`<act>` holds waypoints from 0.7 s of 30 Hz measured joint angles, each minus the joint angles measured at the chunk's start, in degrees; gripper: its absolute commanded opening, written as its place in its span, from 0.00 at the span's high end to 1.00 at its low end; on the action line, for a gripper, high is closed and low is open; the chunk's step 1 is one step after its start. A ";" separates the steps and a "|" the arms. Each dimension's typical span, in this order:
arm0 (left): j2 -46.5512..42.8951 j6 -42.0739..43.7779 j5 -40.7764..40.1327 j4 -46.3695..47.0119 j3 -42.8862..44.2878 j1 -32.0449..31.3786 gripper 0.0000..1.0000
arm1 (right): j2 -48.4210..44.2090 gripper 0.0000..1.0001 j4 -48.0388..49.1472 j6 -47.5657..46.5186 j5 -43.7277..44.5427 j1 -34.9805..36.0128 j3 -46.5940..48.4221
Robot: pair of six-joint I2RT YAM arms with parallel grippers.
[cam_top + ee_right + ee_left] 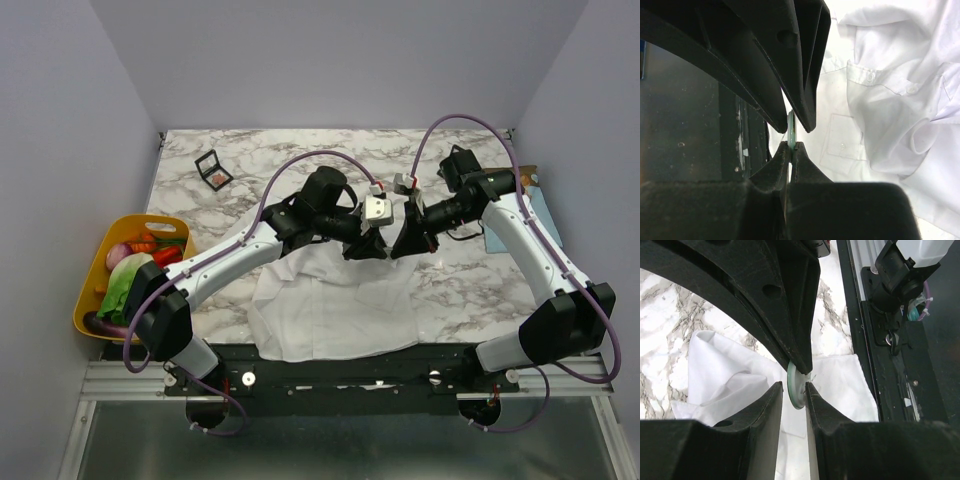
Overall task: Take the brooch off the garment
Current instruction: Close the brooch.
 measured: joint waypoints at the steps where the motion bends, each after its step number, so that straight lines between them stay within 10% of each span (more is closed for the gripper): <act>1: 0.00 -0.02 0.02 0.00 0.00 0.00 0.66 | 0.00 0.99 0.00 0.00 0.00 0.00 0.00; 21: 0.55 -0.57 0.68 0.07 0.00 0.11 0.60 | 0.00 0.99 -0.48 0.04 -0.07 0.00 0.00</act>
